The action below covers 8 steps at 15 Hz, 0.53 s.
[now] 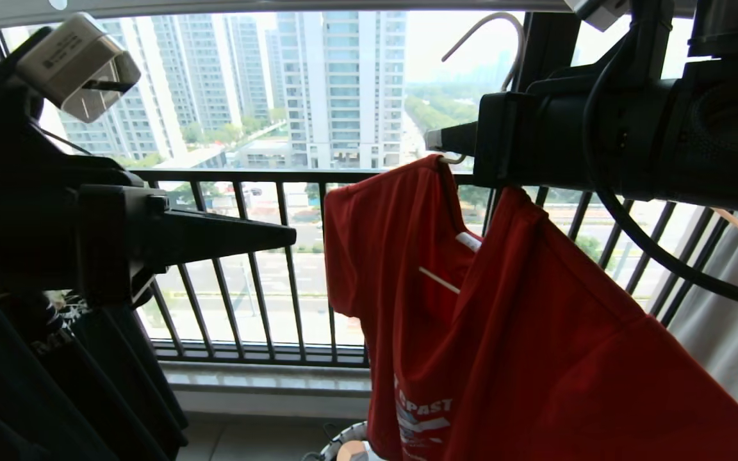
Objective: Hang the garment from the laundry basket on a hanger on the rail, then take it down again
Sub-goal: Take the clothes off the clothes rack
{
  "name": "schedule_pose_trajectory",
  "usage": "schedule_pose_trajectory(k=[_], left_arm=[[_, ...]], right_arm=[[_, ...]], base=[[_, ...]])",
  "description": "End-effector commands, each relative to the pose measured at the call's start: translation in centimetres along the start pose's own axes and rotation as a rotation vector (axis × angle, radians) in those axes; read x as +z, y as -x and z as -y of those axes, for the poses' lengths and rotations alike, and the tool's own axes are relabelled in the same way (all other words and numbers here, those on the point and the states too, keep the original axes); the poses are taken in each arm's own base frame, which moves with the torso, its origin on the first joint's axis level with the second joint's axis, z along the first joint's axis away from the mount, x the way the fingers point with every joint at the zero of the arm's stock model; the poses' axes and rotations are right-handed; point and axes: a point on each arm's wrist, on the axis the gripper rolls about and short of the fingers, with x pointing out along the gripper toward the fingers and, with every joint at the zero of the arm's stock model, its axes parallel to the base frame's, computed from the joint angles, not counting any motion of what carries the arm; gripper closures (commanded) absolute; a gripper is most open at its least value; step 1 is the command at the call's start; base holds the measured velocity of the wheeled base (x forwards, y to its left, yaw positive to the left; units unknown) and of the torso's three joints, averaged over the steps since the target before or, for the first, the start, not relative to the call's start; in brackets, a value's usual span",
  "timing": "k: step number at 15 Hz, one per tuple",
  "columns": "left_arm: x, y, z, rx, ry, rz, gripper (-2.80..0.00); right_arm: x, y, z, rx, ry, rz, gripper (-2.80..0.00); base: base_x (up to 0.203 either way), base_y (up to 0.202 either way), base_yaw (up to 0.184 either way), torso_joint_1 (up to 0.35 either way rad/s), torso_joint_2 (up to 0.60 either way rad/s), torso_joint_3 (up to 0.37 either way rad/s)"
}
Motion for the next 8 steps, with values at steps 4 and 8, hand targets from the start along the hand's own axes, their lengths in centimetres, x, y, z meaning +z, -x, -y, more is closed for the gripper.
schedule_pose_trajectory(k=[4,8], left_arm=[[-0.8,-4.5,-0.9,0.177,0.022,-0.056,-2.80],[-1.1,-6.5,0.7,0.281,-0.014,-0.048,-2.80]], right_arm=[[0.0,-1.3,-3.2,0.048,-0.006,0.002,0.00],[0.0,-1.8,-4.3,0.045,-0.003,0.008,0.00]], base=[[0.000,0.000,0.000,0.000,0.00,0.000],[0.000,0.000,0.000,0.000,0.00,0.000]])
